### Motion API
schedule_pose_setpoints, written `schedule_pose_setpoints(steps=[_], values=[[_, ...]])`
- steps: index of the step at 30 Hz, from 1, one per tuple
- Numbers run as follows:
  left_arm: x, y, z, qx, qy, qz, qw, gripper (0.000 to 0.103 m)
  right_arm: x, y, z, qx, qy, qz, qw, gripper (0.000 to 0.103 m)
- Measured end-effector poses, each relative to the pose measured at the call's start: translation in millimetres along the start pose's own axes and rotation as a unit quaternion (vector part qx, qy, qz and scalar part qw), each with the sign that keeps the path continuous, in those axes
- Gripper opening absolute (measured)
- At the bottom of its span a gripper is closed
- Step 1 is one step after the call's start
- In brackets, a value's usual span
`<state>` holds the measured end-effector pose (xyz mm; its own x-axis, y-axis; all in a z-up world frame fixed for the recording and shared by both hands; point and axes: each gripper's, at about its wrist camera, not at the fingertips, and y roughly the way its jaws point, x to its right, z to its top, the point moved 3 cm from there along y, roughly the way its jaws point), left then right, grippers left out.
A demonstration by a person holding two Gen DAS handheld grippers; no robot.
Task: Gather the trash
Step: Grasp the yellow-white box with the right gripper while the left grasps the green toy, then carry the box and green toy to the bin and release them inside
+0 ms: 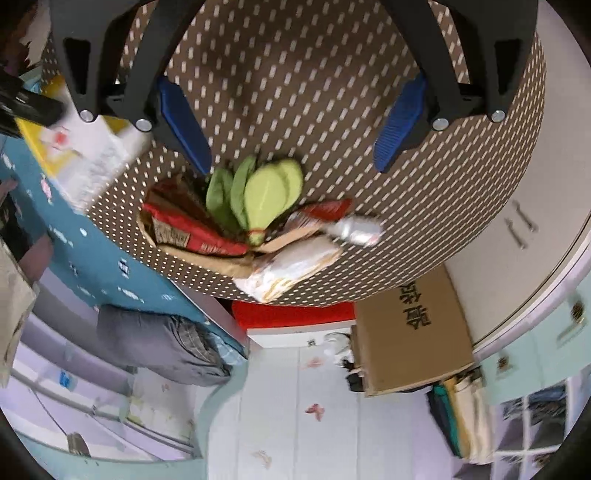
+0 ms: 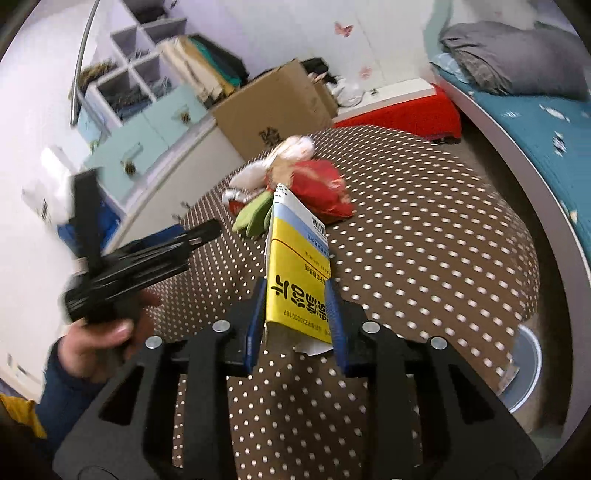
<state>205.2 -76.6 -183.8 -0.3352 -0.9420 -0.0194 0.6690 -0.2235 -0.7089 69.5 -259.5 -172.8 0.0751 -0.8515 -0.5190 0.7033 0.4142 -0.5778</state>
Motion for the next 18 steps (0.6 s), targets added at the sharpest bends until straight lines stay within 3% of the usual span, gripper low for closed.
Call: schedule_pose_setpoints(steps=[4,5,6,7,10,11,18], values=[[17.0,42.6,15.0,-0.03,0.049,0.013,0.9983,0.087,9.3,-16.7,2.6,0.016,0.011,-0.009,1.0,0.031],[18.5,50.5,16.1,-0.04,0.054,0.014,0.9976,0.079,11.4,-20.3,3.7,0.019,0.014,-0.011,1.0,0.031],[19.5,58.8,16.8,-0.054,0.054,0.005,0.9971,0.051,13.5,-25.1,5.6,0.025,0.016,-0.014,0.999,0.031],[19.6,65.2,16.2,-0.072,0.047,-0.012,0.9962,0.04,14.8,-28.7,6.9,0.029,0.017,-0.015,0.999,0.031],[17.3,63.4,15.8,-0.071,0.037,-0.029,0.9964,0.03,16.3,-37.2,11.1,0.041,0.019,-0.018,0.999,0.031],[15.8,59.0,13.6,-0.066,0.031,-0.038,0.9966,0.021,16.8,-40.0,12.4,0.045,0.019,-0.019,0.999,0.031],[-1.8,7.7,-9.2,-0.031,-0.021,-0.06,0.9975,0.019,18.5,-55.3,19.1,0.069,0.022,-0.02,0.997,0.031]])
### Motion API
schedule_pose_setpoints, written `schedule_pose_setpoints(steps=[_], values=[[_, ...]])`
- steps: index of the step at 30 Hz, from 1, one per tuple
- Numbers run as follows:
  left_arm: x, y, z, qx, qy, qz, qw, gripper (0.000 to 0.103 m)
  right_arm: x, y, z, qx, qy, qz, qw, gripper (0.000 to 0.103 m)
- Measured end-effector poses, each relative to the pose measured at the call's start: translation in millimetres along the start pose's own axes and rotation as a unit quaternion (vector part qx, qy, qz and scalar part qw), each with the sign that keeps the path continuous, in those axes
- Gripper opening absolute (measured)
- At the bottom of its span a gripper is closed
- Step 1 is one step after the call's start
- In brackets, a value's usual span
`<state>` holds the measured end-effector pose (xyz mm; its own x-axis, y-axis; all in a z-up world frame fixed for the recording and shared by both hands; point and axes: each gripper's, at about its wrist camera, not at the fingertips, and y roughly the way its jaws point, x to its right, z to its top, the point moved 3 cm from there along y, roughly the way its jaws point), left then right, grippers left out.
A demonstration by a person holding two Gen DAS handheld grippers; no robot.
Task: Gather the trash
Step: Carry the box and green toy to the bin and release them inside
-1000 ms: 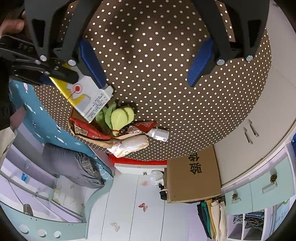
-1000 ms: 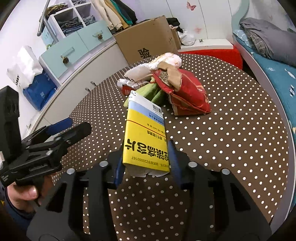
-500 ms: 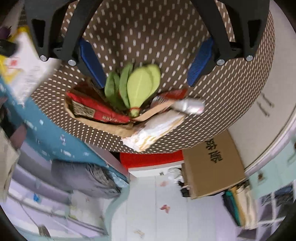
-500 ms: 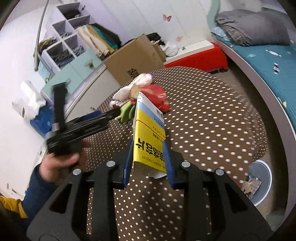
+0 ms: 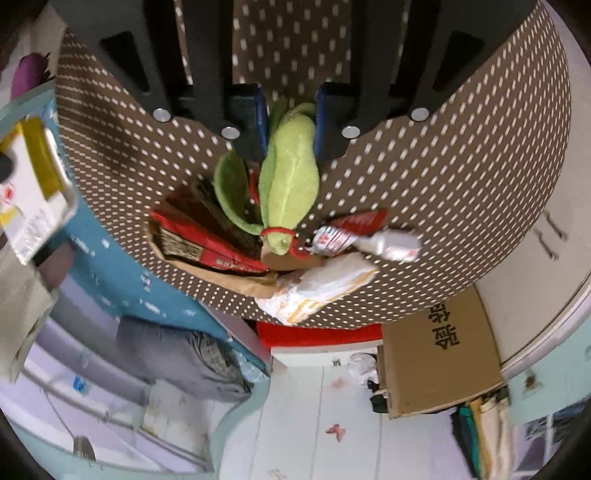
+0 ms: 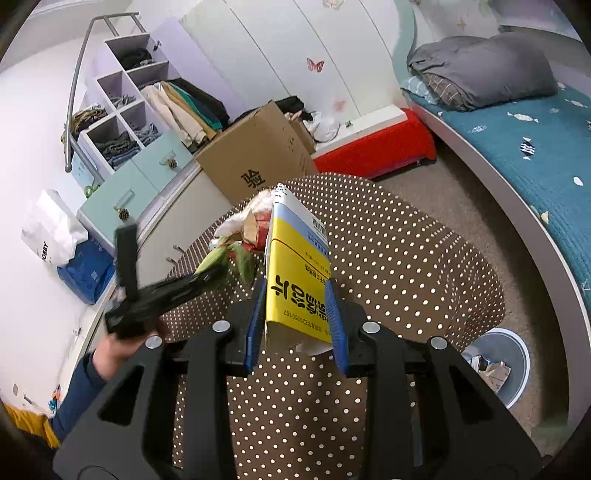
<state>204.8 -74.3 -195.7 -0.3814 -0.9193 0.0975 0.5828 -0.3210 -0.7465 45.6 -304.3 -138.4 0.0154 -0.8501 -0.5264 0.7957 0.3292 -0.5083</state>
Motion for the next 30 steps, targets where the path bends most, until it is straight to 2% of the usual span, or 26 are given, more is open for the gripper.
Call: schedule_pose_setpoints(steps=[7,11,16,23,26,30], values=[[-4.0,-55.2,-12.6,0.044,-0.027,-0.013,0.9986,0.019,-3.5,-22.3,9.4,0.03,-0.004,-0.002,1.0,0.031],[7.9,-80.1,-6.9,0.07,-0.018,-0.026,0.9971,0.019,-1.5,-35.8,14.7,0.046,-0.004,-0.006,0.999,0.031],[45.0,-99.4,-1.0,0.09,-0.001,-0.06,0.9941,0.019,12.6,-59.2,22.8,0.073,0.003,-0.022,0.997,0.031],[130.8,-100.9,8.5,0.092,0.044,-0.129,0.9865,0.019,62.5,-98.9,32.4,0.111,0.047,-0.069,0.99,0.031],[174.6,-89.4,9.2,0.072,0.067,-0.159,0.9823,0.019,101.6,-113.6,26.6,0.115,0.075,-0.112,0.984,0.031],[232.7,-64.5,0.2,0.032,0.096,-0.193,0.9758,0.019,156.2,-119.6,7.2,0.1,0.131,-0.151,0.975,0.031]])
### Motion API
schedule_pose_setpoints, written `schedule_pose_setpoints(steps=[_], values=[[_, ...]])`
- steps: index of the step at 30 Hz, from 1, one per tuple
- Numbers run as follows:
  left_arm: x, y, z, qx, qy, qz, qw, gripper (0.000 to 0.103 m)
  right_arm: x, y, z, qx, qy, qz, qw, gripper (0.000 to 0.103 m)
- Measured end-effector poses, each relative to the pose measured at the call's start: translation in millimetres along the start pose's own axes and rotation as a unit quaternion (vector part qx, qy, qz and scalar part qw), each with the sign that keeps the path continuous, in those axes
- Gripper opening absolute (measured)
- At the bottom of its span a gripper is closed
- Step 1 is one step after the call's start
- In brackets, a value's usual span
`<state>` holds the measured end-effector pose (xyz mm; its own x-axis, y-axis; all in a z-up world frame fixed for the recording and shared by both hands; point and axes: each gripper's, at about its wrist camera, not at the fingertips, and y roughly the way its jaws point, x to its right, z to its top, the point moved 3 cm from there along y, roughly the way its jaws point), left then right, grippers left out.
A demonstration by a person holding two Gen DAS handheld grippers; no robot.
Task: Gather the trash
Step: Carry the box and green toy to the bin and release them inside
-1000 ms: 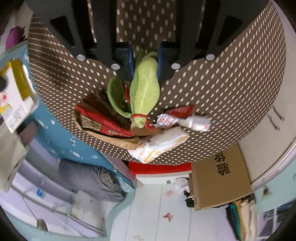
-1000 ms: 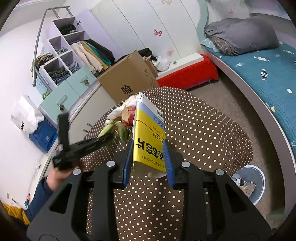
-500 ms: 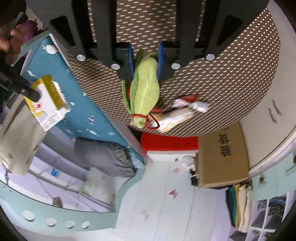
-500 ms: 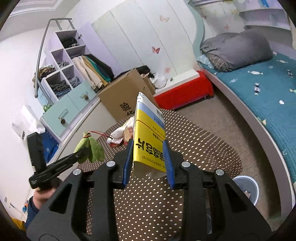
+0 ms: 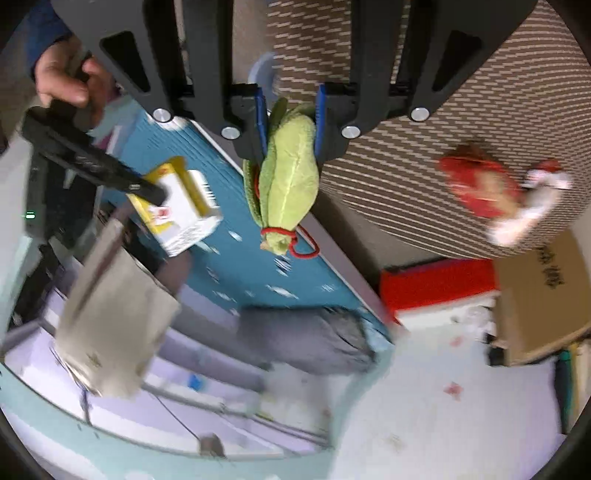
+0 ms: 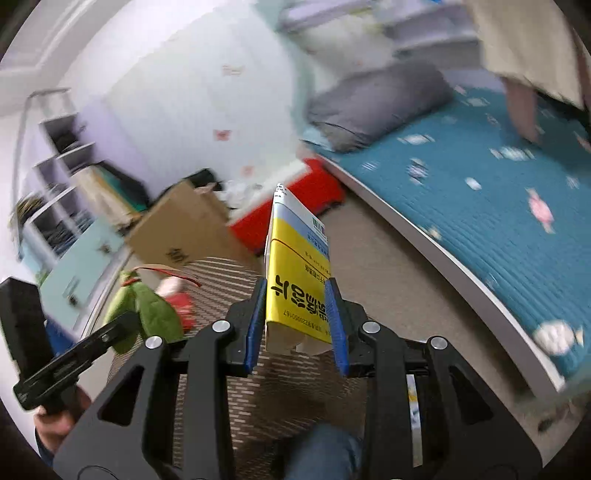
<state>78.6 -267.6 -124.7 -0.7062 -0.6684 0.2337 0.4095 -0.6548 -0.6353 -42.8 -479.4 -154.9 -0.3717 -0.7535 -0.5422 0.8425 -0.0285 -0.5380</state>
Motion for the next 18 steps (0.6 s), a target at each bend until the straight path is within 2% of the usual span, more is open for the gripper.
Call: schedule_pose_setpoints(steps=[3,6,11,14,18], values=[[32.6,43.8,-9.9,-0.046,0.023,-0.022,0.9984,0.02,40.0,18.3,-13.3,-0.031,0.032,-0.037,0.998,0.031],[53.5,92.1,-24.7,-0.097,0.038,-0.024,0.9943,0.02,70.3,39.9,-29.9,-0.062,0.057,-0.061,0.995,0.031],[63.8,161.2,-48.4,-0.173,0.037,-0.018,0.9841,0.02,103.5,83.4,-55.9,-0.114,0.091,-0.077,0.986,0.031],[65.1,190.6,-60.5,-0.211,0.033,-0.016,0.9768,0.02,117.3,107.2,-61.2,-0.135,0.112,-0.083,0.981,0.032],[69.6,220.6,-73.7,-0.247,0.052,0.0,0.9677,0.024,135.4,134.7,-74.0,-0.162,0.132,-0.09,0.974,0.036]])
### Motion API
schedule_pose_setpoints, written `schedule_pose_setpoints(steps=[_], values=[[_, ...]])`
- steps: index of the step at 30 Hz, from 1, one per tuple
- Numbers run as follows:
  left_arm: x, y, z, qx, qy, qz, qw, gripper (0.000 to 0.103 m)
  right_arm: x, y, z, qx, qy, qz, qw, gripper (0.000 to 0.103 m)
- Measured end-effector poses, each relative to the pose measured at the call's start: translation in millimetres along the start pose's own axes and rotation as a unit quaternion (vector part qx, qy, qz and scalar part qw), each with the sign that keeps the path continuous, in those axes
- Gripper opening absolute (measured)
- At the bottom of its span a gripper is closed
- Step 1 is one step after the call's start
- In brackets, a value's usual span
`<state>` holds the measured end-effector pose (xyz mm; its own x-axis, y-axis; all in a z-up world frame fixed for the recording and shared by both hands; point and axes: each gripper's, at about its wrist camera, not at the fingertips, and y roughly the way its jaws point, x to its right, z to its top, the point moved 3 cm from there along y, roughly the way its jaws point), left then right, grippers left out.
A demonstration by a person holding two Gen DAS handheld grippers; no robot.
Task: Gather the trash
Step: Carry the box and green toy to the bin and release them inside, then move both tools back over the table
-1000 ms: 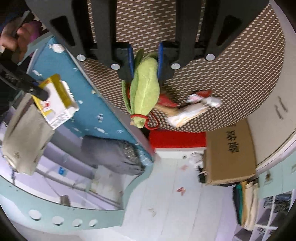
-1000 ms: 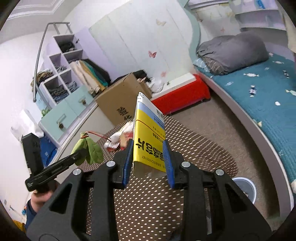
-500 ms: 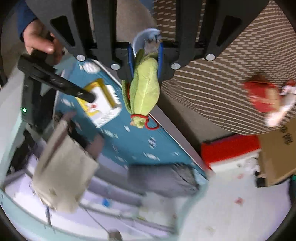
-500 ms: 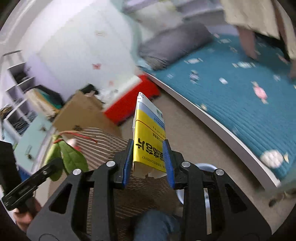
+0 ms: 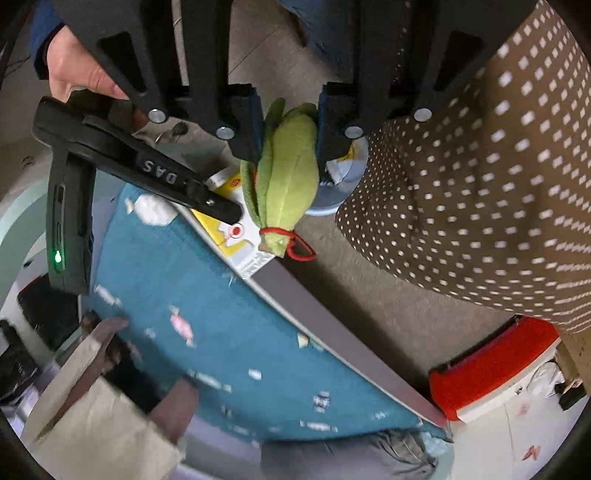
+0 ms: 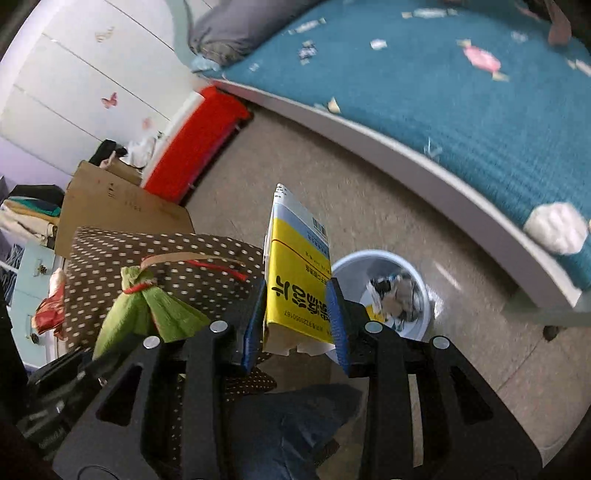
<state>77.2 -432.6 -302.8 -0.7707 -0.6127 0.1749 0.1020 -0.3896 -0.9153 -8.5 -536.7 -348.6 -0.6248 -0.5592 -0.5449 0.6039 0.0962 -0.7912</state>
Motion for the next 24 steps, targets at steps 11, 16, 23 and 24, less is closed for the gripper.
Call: schedule_pose_setpoints(steps=[11,16,23,24], values=[[-2.6,6.2,14.3,0.004,0.017,0.053,0.9985,0.079,40.9,21.8,-8.5,-0.015,0.084,-0.014,0.996,0.097],[-2.1,-14.1,10.8,0.029,0.01,0.038,0.9988,0.079,39.9,-2.0,-11.1,0.011,0.072,-0.033,0.997,0.097],[0.9,-60.7,8.8,0.091,0.013,0.043,0.9948,0.085,15.0,-44.7,-10.1,0.053,0.044,-0.029,0.997,0.097],[0.9,-69.7,7.4,0.103,0.014,0.043,0.9937,0.085,8.9,-51.4,-10.7,0.06,0.037,-0.027,0.997,0.097]])
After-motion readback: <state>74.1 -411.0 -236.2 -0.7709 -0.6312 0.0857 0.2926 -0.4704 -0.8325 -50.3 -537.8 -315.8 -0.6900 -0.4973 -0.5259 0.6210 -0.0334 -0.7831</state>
